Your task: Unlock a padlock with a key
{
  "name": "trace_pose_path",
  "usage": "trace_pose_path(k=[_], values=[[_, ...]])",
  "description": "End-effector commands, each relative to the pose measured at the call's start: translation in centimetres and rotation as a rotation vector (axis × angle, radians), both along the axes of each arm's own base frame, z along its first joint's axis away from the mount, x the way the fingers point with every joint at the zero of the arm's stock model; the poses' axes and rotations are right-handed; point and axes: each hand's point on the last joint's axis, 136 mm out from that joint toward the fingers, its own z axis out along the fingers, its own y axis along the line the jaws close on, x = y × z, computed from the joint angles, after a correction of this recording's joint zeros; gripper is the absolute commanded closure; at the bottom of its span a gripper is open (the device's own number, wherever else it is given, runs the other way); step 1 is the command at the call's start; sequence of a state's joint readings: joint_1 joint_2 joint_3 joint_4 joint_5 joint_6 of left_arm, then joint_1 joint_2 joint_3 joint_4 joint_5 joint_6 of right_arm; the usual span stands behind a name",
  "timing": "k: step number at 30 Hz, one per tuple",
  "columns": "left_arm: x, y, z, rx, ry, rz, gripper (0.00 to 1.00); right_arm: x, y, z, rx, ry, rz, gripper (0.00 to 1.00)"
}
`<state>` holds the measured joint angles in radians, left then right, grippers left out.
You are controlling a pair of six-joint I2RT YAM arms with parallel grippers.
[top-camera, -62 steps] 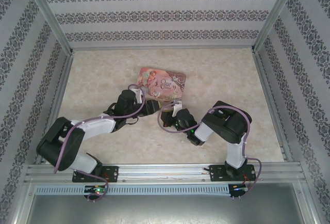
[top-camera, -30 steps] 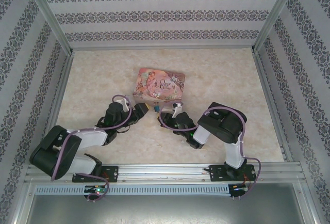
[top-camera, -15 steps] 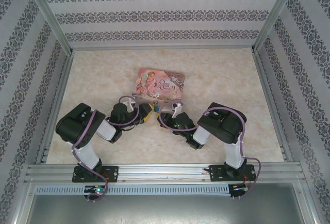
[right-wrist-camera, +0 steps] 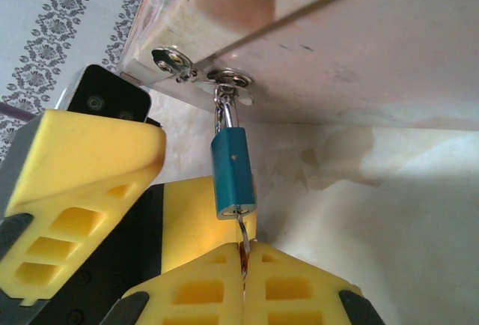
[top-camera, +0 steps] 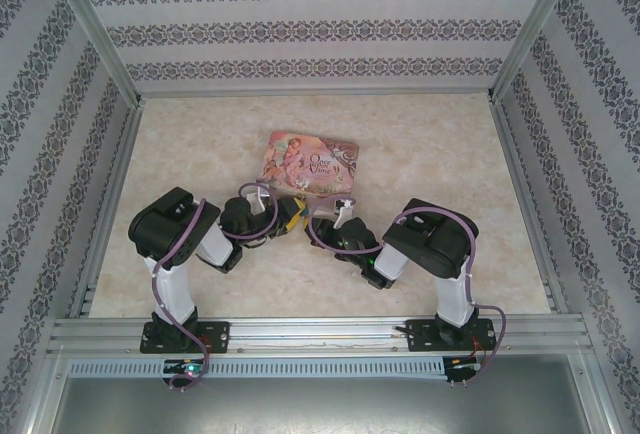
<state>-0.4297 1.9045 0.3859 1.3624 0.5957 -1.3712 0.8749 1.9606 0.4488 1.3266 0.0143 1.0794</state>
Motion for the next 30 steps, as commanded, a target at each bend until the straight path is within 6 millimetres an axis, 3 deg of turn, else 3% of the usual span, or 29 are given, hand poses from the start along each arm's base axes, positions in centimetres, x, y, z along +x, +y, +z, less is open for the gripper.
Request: trace_pose_path(k=[1, 10, 23, 30], values=[[0.9, -0.2, 1.6, -0.039, -0.058, -0.005, 0.56, -0.4, 0.5, 1.8, 0.059, -0.031, 0.018, 1.00], [1.2, -0.5, 1.3, -0.040, -0.053, -0.010, 0.60, -0.3, 0.6, 2.3, 0.077, -0.032, 0.022, 1.00], [1.6, -0.7, 2.1, -0.048, -0.079, -0.011, 0.77, 0.0, 0.3, 3.5, 0.106, -0.038, 0.009, 1.00], [1.5, -0.3, 3.1, -0.052, -0.097, 0.006, 0.86, -0.2, -1.4, 4.1, 0.076, -0.078, -0.043, 0.83]])
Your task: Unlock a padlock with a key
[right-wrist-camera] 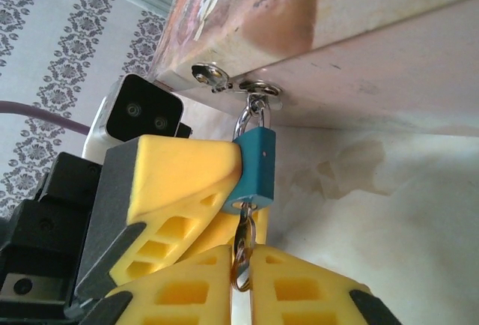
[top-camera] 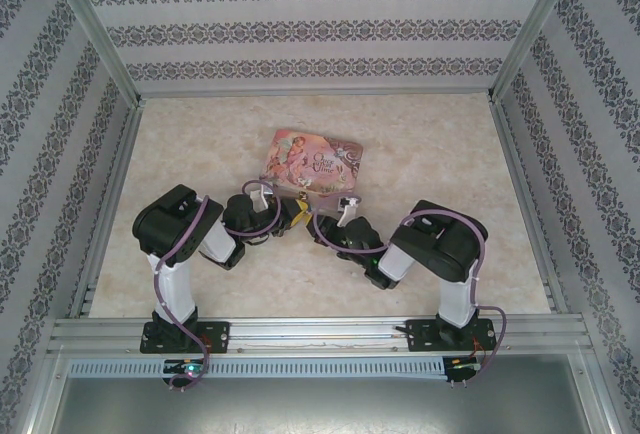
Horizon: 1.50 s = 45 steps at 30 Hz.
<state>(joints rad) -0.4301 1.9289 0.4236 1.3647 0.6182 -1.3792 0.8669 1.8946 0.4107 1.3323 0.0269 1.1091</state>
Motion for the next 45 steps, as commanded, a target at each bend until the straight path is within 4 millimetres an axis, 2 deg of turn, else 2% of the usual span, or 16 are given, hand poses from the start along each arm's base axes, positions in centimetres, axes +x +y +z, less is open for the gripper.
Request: trace_pose_path(k=[1, 5, 10, 16, 22, 23, 26, 30, 36, 39, 45], values=[[0.9, 0.3, 2.9, -0.037, -0.091, 0.028, 0.86, -0.2, -0.9, 2.5, 0.027, -0.082, -0.028, 0.80], [0.7, 0.4, 3.4, -0.013, -0.085, 0.024, 0.86, -0.8, -3.2, 2.4, -0.027, -0.104, -0.078, 0.71], [0.4, 0.5, 4.6, 0.031, -0.070, 0.031, 0.86, -1.5, -5.2, 3.4, -0.118, -0.169, -0.101, 0.68], [-0.1, 1.0, 6.2, 0.082, -0.026, 0.058, 0.86, -2.3, -6.3, 6.4, -0.380, -0.330, -0.047, 0.60], [-0.9, 2.1, 7.3, 0.163, 0.030, 0.089, 0.88, -3.1, -9.3, 9.4, -0.691, -0.519, -0.009, 0.46], [-1.0, 2.3, 7.6, 0.163, 0.034, 0.097, 0.89, -3.0, -9.3, 11.3, -0.710, -0.582, -0.013, 0.45], [-1.2, 2.5, 8.0, 0.148, 0.054, 0.110, 0.89, -3.8, -10.0, 12.9, -0.800, -0.713, 0.020, 0.43], [-1.5, 2.2, 8.0, 0.118, 0.090, 0.109, 0.91, -4.9, -10.1, 14.4, -0.929, -0.890, 0.094, 0.40], [-1.8, 1.7, 8.2, 0.093, 0.127, 0.125, 0.95, -5.7, -9.4, 15.2, -1.131, -1.071, 0.223, 0.36], [-2.0, 1.4, 8.0, 0.097, 0.157, 0.125, 1.00, -5.9, -8.6, 15.1, -1.210, -1.120, 0.300, 0.36], [-2.3, 0.8, 8.7, 0.068, 0.159, 0.131, 1.00, -5.7, -7.0, 13.4, -1.486, -1.208, 0.466, 0.35]])
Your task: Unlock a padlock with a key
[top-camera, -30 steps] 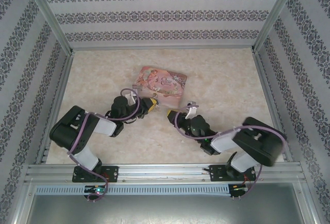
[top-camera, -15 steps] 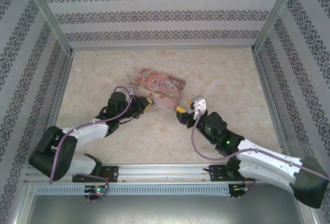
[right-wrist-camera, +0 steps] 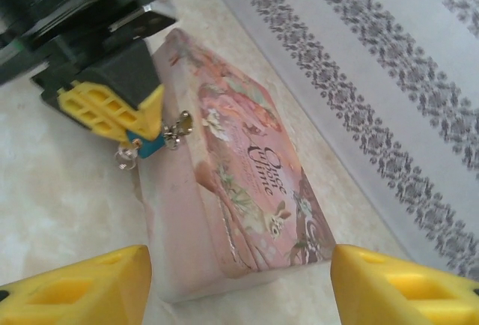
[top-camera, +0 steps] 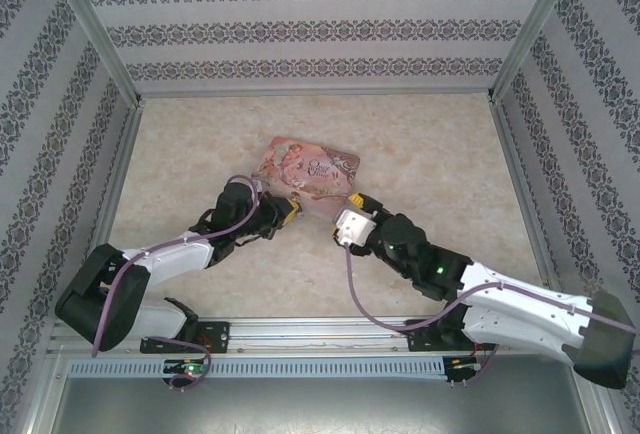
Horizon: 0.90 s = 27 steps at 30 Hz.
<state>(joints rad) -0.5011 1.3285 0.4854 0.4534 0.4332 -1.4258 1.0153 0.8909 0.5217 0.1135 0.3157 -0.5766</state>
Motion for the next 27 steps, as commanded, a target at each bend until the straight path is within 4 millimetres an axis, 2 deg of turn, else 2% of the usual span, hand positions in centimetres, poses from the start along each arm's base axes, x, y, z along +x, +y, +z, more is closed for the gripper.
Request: trace_pose_path(k=[1, 7, 17, 20, 27], values=[[0.9, -1.0, 4.0, -0.074, -0.076, 0.020, 1.00, 0.2, 0.2, -0.7, -0.249, -0.110, 0.026, 0.34], [0.9, -1.2, 4.4, -0.118, -0.067, 0.052, 1.00, 0.1, 2.3, -1.1, -0.322, -0.140, 0.091, 0.32], [0.3, -1.6, 4.8, -0.202, 0.009, 0.098, 1.00, 0.3, 5.3, -3.3, -0.326, -0.078, 0.176, 0.41], [-0.1, -1.6, 4.5, -0.199, 0.077, 0.107, 1.00, 0.7, 5.9, -3.8, -0.316, -0.055, 0.197, 0.45], [-1.4, -1.1, 3.8, -0.146, 0.205, 0.134, 1.00, 1.6, 6.6, -3.7, -0.276, -0.036, 0.228, 0.50]])
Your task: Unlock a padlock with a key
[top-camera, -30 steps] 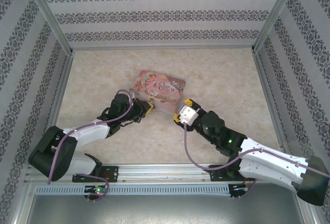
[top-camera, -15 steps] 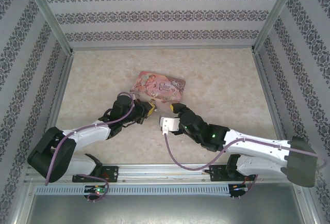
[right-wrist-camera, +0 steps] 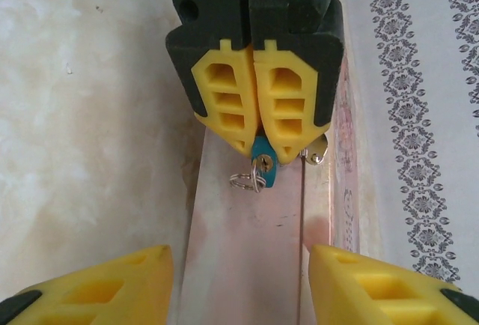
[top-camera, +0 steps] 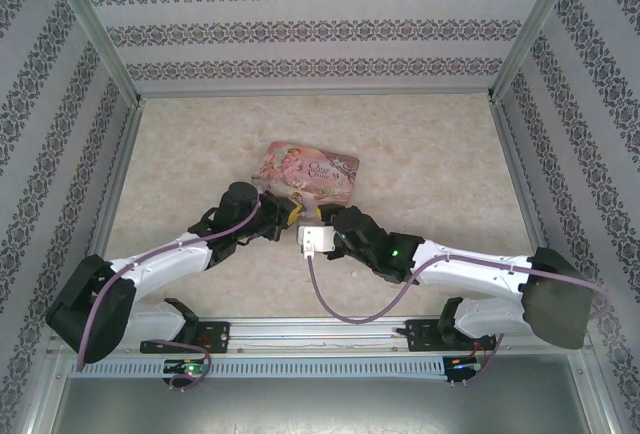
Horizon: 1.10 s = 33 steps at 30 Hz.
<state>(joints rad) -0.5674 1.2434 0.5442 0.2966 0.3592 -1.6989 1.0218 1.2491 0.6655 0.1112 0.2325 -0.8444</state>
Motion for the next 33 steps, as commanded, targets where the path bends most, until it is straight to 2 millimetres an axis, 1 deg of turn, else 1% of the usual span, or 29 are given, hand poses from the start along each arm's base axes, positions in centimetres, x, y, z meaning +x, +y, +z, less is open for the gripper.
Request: trace_pose_path(k=[1, 6, 12, 24, 33], values=[[-0.4, -0.1, 1.8, -0.031, 0.020, 0.024, 1.00, 0.4, 1.4, 1.9, 0.079, 0.000, 0.041, 0.50], [-0.2, 0.2, 2.5, -0.036, 0.003, 0.047, 1.00, 0.8, 2.2, 1.7, 0.091, 0.004, 0.047, 0.56], [-0.2, 0.2, 2.5, -0.034, 0.005, 0.051, 1.00, 1.5, 3.1, 2.3, 0.124, -0.003, 0.051, 0.63], [-0.2, 0.2, 2.5, -0.040, 0.005, 0.056, 1.00, 2.2, 4.0, 1.9, 0.125, -0.005, 0.052, 0.70], [-0.1, 0.2, 2.9, -0.047, -0.007, 0.059, 1.00, 2.4, 4.0, 1.0, 0.109, 0.000, 0.044, 0.76]])
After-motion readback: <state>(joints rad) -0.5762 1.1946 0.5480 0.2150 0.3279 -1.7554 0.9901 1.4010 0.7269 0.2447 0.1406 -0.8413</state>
